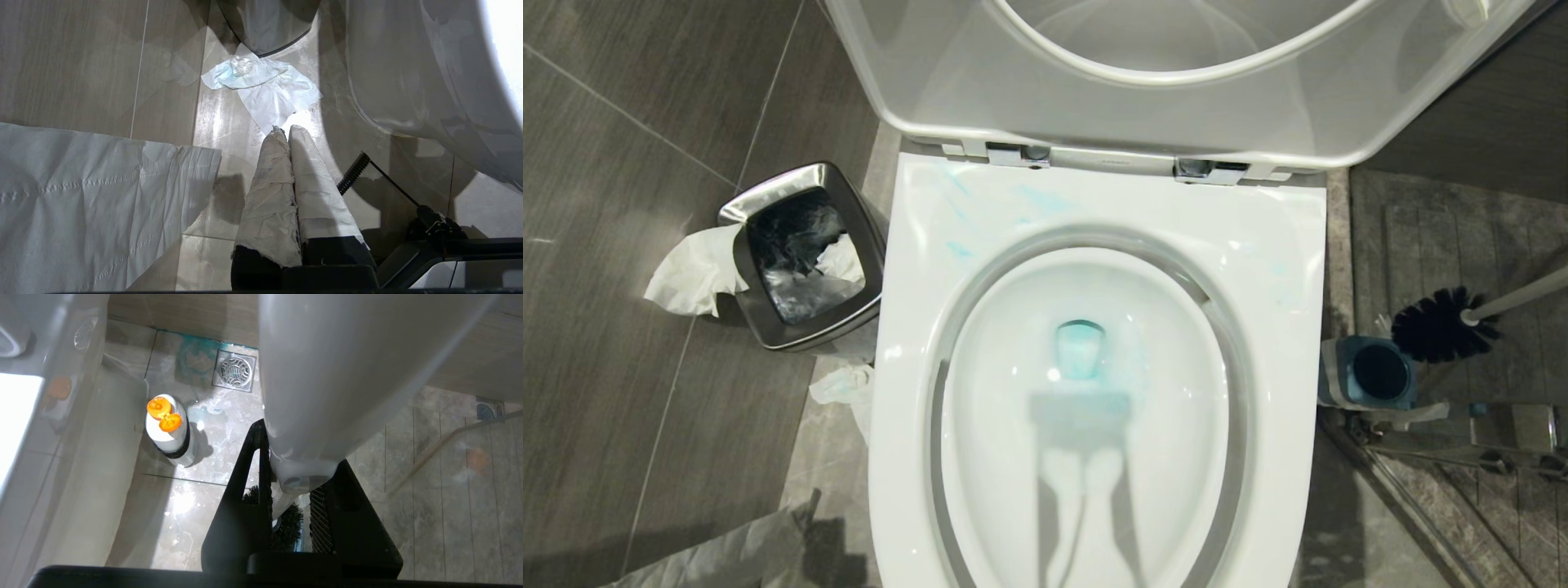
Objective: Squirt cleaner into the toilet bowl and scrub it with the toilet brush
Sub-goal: Scrub the toilet bowl
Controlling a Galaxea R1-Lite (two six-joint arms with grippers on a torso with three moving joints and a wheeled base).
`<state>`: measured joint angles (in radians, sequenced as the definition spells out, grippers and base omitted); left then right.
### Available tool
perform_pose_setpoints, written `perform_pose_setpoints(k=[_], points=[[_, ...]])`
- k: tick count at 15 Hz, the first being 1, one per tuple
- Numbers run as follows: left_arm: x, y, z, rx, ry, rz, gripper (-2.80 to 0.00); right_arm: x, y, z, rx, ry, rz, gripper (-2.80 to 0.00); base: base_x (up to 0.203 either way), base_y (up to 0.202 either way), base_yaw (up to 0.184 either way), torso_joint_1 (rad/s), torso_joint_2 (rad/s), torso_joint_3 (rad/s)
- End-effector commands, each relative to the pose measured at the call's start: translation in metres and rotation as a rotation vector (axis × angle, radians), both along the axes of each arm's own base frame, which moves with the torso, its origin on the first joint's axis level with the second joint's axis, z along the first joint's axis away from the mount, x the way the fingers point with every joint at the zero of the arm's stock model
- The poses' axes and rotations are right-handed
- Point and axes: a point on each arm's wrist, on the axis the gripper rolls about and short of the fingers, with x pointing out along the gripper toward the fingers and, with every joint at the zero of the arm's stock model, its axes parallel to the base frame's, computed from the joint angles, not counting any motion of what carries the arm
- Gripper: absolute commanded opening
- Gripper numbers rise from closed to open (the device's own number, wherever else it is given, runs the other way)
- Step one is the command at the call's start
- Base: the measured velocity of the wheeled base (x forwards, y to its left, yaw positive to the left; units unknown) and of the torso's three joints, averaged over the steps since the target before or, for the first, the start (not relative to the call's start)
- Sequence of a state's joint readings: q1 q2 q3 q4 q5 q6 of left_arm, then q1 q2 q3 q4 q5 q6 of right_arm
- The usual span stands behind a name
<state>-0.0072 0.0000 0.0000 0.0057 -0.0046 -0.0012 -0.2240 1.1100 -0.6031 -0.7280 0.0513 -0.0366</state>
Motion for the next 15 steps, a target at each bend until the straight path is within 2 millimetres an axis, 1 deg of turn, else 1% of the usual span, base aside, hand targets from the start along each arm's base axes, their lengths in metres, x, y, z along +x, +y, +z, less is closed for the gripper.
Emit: perform_pose_setpoints(k=[1, 8, 11, 15], points=[[0.000, 0.000, 0.000, 0.000, 0.002, 0.000, -2.80, -0.002, 0.000, 0.014, 0.013, -0.007, 0.005, -2.80, 0.000, 0.000, 0.000, 0.000, 0.00, 0.000], [0.000, 0.000, 0.000, 0.000, 0.002, 0.001, -2.80, -0.011, 0.004, 0.042, 0.034, 0.066, 0.038, -2.80, 0.000, 0.000, 0.000, 0.000, 0.00, 0.000], [0.000, 0.000, 0.000, 0.000, 0.002, 0.000, -2.80, -0.016, 0.005, 0.058, 0.034, 0.069, 0.040, -2.80, 0.000, 0.000, 0.000, 0.000, 0.00, 0.000], [0.000, 0.000, 0.000, 0.000, 0.002, 0.000, -2.80, -0.020, 0.008, 0.070, 0.034, 0.076, 0.054, -2.80, 0.000, 0.000, 0.000, 0.000, 0.00, 0.000]])
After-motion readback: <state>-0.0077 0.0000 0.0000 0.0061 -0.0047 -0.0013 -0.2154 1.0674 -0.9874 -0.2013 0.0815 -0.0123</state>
